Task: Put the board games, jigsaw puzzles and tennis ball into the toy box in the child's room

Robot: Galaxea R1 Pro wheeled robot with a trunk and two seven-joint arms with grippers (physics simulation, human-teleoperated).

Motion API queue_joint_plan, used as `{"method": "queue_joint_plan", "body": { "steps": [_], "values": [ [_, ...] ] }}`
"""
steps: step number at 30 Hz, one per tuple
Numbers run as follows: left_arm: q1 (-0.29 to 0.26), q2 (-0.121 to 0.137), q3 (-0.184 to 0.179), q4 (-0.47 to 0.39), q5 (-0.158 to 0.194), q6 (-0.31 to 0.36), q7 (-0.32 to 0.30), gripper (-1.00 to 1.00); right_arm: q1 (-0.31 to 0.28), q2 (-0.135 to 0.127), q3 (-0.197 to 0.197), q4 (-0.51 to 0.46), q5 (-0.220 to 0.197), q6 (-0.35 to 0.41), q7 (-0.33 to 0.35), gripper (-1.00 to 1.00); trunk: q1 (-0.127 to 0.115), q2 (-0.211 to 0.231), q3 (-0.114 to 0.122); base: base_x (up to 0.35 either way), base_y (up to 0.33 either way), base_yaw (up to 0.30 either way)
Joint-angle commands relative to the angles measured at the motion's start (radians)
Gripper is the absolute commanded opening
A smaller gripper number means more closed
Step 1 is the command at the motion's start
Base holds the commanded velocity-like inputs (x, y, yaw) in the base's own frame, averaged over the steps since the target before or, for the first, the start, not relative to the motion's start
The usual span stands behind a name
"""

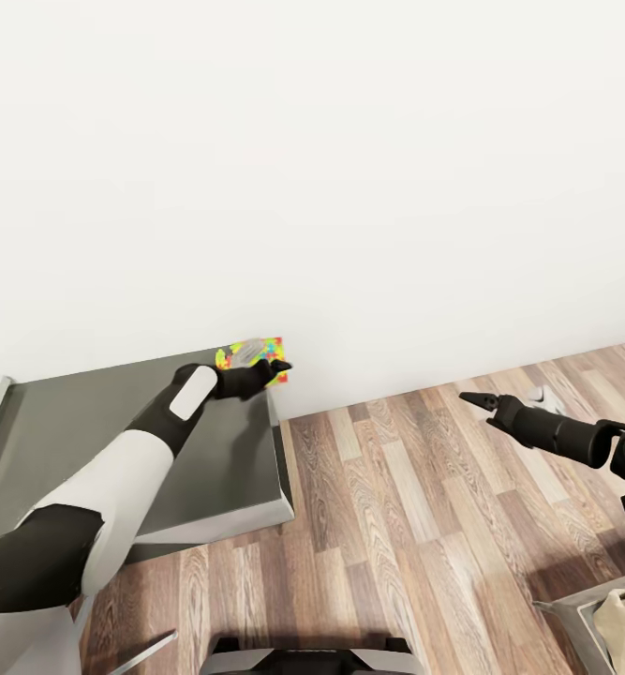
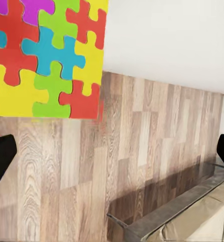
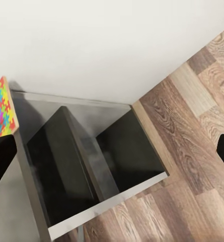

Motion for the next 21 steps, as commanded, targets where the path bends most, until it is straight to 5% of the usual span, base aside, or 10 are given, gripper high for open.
{"method": "queue_joint_plan", "body": {
  "steps": [1,12,21],
  "values": [
    [0.018,-0.001,0.000,-0.035,-0.001,0.009,-0.008,1.00,-0.001,0.000,0.001,0.002,-0.011,0.003,-0.009,1.00,0.001,-0.002,-0.001,0.000,0.000,0.000],
    [0.201,-0.013,0.004,-0.329,0.005,0.070,-0.021,1.00,0.005,0.006,0.006,0.079,-0.006,0.003,0.083,1.00,0.001,-0.002,-0.001,0.000,0.000,0.000],
    [0.252,-0.016,0.002,-0.382,0.043,0.105,-0.022,1.00,0.010,0.008,0.007,0.107,0.000,0.003,0.140,1.00,0.001,-0.002,-0.001,0.000,0.000,0.000]
  ]
}}
